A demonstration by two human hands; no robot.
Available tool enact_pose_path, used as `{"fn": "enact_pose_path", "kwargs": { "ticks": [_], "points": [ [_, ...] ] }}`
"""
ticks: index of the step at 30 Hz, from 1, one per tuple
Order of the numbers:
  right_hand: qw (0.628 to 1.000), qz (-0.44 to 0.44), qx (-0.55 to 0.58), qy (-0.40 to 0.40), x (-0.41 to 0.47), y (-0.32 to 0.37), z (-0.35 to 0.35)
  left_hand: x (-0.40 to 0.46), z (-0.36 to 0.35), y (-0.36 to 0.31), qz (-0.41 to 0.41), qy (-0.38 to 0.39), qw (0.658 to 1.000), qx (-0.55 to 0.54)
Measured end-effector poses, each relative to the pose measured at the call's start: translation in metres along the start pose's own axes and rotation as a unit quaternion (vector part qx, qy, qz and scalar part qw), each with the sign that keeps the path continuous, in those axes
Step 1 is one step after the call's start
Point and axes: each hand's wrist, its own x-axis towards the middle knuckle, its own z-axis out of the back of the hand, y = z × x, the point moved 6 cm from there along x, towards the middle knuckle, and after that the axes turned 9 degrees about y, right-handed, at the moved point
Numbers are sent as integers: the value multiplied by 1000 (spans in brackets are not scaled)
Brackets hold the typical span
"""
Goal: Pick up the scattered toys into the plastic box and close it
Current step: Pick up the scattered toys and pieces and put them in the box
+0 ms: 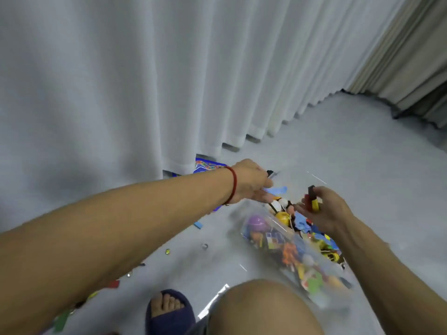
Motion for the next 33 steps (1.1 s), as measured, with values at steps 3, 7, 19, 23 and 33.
{"fn": "enact_pose_path", "kwargs": {
  "ticks": [3,7,19,23,33],
  "points": [
    [999,20,24,-25,0,20,37,15,-34,-22,14,15,999,35],
    [997,61,-41,-28,-5,27,38,-7,-10,-14,40,-11,994,104],
    [846,78,-461,257,8,-137,-181,-156,200,177,253,-172,921,243],
    [698,99,-644,298,33,-214,-228,-168,210,231,278,-160,899,299],
    [474,201,-797,316,112,-275,-327,-104,247,324,178,-297,889,300]
  ]
}}
